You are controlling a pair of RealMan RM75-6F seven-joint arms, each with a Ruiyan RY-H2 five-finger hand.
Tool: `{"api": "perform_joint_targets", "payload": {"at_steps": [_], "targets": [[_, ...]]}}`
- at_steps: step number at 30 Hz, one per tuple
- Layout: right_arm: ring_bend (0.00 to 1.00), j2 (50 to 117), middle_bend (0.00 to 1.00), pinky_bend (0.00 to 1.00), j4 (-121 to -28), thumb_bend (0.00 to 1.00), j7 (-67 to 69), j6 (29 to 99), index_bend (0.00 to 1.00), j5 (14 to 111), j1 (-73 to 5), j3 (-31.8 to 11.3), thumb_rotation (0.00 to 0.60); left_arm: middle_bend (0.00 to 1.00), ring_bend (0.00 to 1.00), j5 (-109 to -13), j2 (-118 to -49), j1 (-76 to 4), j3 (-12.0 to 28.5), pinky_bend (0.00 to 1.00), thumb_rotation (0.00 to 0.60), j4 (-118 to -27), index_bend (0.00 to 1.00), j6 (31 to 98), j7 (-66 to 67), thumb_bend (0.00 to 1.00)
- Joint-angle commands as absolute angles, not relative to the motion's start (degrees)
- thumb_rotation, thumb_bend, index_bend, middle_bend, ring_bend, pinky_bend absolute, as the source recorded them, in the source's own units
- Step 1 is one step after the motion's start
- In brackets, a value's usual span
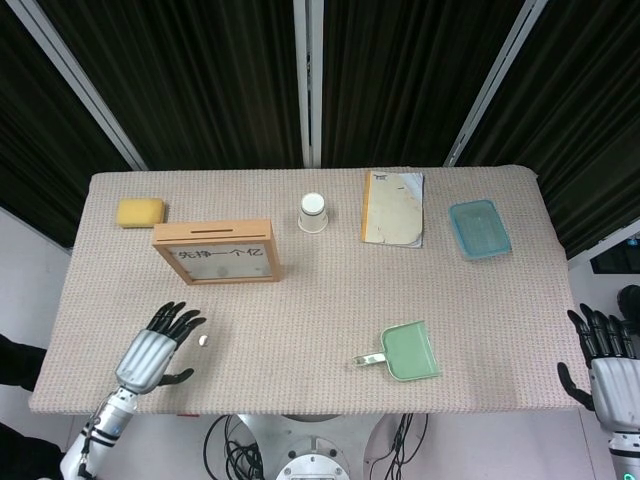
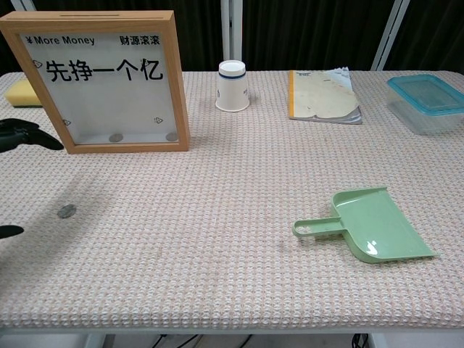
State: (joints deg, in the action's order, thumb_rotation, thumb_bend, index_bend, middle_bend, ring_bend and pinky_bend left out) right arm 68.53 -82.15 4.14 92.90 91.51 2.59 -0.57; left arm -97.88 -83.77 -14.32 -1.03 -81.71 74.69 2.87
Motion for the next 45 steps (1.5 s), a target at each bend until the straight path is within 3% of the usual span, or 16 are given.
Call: {"api": "perform_joint_targets", "payload": {"at_steps": [1, 14, 28, 45], "targets": [[0.00, 68.47, 0.00, 0.00, -81.90, 0.33, 4.48, 92.88, 0.00, 91.42, 2.64, -0.60, 0.600, 0.15, 0.02, -96.45, -86.38, -15.56, -0.56, 0.08, 0.600, -78.62, 0.19, 73.17, 1.93, 0.15], [0.00, 68.64, 0.00, 0.00, -80.94, 0.33, 5.60, 91.94, 0.00, 90.87, 2.36, -0.73, 0.600, 0.17, 0.02, -92.14, -92.64, -16.36, -0.50, 0.09, 0.600, -69.37, 0.39, 71.26, 0.16, 0.19], [0.00, 68.77, 0.00, 0.00, -80.31, 0.33, 6.15, 91.80, 0.00, 90.38, 2.62, -0.75, 0.600, 0.17, 0.02, -91.61, -95.18, -16.85, -1.38, 0.09, 0.600, -64.72, 0.42, 71.96, -2.30, 0.28], [0.00, 68.82, 0.00, 0.00, -79.93, 0.33, 6.58, 91.27, 0.00, 89.80, 2.58, -0.92, 0.600, 0.17, 0.02, -90.68, -95.92, -17.42, -2.13, 0.09, 0.600, -63.79, 0.42, 71.31, -3.31, 0.28]]}}
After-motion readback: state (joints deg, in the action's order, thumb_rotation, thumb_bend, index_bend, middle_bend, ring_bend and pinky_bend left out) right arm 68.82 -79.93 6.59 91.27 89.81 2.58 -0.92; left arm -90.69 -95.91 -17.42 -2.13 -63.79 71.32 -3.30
